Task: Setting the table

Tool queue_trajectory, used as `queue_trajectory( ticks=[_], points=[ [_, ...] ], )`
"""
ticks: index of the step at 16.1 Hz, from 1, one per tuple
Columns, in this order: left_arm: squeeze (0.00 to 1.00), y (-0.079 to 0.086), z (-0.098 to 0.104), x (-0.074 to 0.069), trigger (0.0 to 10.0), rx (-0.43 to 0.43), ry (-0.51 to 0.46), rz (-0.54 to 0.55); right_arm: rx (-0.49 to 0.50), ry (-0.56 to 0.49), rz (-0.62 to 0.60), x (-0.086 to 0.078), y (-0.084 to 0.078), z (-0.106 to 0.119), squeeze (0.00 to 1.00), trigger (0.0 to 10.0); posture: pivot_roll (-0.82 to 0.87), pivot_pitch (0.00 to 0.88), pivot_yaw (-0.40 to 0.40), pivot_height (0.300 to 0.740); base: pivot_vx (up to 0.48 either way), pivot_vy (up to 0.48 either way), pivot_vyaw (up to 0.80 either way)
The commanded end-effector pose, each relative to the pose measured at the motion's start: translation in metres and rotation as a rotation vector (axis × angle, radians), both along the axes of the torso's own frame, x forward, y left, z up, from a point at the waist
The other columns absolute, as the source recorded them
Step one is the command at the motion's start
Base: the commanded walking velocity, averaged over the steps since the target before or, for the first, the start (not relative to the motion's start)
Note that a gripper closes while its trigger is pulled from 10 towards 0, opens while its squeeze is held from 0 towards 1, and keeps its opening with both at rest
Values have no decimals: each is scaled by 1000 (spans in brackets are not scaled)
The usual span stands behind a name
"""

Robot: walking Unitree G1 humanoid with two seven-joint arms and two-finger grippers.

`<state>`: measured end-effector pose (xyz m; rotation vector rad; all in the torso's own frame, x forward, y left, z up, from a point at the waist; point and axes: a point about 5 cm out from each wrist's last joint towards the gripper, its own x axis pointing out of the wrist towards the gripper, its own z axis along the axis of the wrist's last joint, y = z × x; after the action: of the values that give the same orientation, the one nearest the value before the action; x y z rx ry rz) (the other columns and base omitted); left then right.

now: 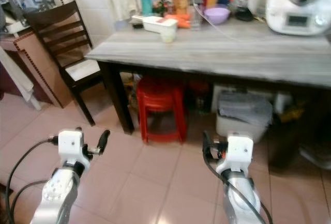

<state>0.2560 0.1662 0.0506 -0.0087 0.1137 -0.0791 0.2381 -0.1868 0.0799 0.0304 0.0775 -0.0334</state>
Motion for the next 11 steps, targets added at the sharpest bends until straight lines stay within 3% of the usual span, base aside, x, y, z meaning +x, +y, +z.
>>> queue_trajectory(
  ticks=[1,5,11],
  points=[
    [0,3,4,2,10000,10,-21,-1,4,-14,-3,1,1,3,0,10000,-89,0,110,740,0,0,-800],
    [0,3,10,2,10000,-38,-47,-55,5,-15,-6,1,1,3,0,10000,-86,0,112,740,0,0,-123],
    [0,1,12,1,10000,-41,-44,-83,11,-9,-5,-1,4,1,0,10000,-79,0,118,740,0,0,0]
  ],
)
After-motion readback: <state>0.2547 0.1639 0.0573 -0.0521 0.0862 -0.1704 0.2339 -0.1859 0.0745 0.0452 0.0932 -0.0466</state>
